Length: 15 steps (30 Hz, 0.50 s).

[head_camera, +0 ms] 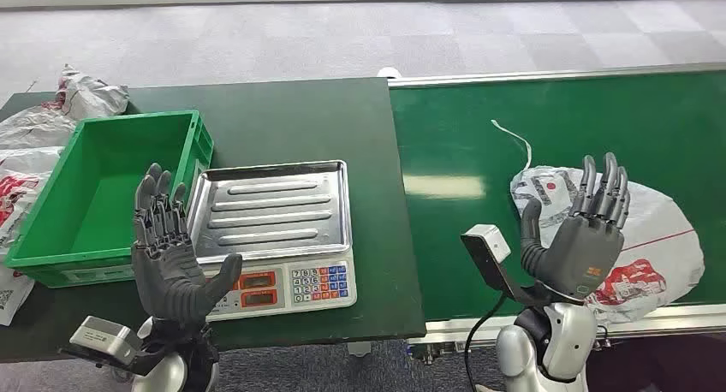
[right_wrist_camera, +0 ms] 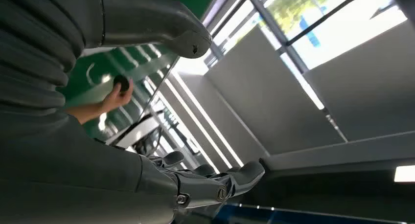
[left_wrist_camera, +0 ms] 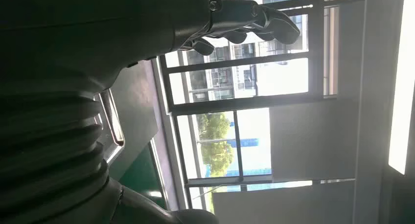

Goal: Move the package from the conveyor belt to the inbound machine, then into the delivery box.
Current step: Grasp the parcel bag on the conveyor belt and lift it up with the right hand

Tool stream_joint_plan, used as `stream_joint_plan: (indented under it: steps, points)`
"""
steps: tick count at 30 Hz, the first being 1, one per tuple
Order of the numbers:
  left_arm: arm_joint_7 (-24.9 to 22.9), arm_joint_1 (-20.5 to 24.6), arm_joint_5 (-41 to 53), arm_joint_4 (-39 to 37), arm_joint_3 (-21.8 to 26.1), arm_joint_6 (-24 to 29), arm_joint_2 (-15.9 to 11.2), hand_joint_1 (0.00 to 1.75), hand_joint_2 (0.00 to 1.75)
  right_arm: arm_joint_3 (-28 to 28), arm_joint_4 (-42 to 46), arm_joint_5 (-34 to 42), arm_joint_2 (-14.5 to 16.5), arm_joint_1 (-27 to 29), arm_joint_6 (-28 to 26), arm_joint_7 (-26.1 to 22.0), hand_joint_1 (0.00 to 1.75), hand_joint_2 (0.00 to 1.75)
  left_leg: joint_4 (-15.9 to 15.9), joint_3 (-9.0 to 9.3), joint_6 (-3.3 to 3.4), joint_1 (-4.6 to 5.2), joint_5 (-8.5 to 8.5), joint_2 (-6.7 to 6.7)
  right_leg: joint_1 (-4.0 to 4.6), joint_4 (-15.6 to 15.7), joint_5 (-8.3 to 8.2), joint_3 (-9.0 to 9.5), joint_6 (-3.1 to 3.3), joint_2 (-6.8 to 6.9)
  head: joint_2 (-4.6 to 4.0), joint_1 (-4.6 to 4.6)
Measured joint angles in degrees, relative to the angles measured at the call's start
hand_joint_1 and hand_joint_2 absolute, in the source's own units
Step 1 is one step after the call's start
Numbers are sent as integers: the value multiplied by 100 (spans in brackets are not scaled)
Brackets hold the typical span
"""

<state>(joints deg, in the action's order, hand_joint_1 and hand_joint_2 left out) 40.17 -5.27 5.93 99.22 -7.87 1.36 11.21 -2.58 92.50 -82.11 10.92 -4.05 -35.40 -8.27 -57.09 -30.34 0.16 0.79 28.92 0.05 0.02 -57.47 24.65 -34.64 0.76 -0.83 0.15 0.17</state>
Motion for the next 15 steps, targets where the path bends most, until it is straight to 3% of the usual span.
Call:
stream_joint_plan:
  steps: [5, 8, 11, 15]
  points:
    - [0, -115, -9, 44, 0, 1, -10, 0, 175, -372, -47, -632, -143, -83, 165, 525, 0, 175, -1, 29, 1, 3, -1, -8, -1, 1, -1, 0, -1, 6, 0, 1]
    - [0, -158, -87, 61, -15, 5, -51, 0, 175, -565, -330, -769, -475, -236, 419, 1050, 0, 175, -1, 5, 12, 7, 10, -2, -7, 3, 3, 7, -8, 5, 0, -2]
    - [0, -178, -203, 62, -43, 72, -146, 0, 175, -864, -1157, -724, -955, -651, 843, 1453, 0, 175, -2, 2, 24, 12, 18, -1, -9, 6, 9, 18, -20, 8, 0, 1]
    - [2, -202, -311, 85, -64, 132, -295, 0, 175, -1417, -2799, -399, -1551, -1472, 1170, 1524, 0, 175, -8, 3, 32, 19, 13, -4, -12, 5, 2, 20, -28, 15, 0, 1]
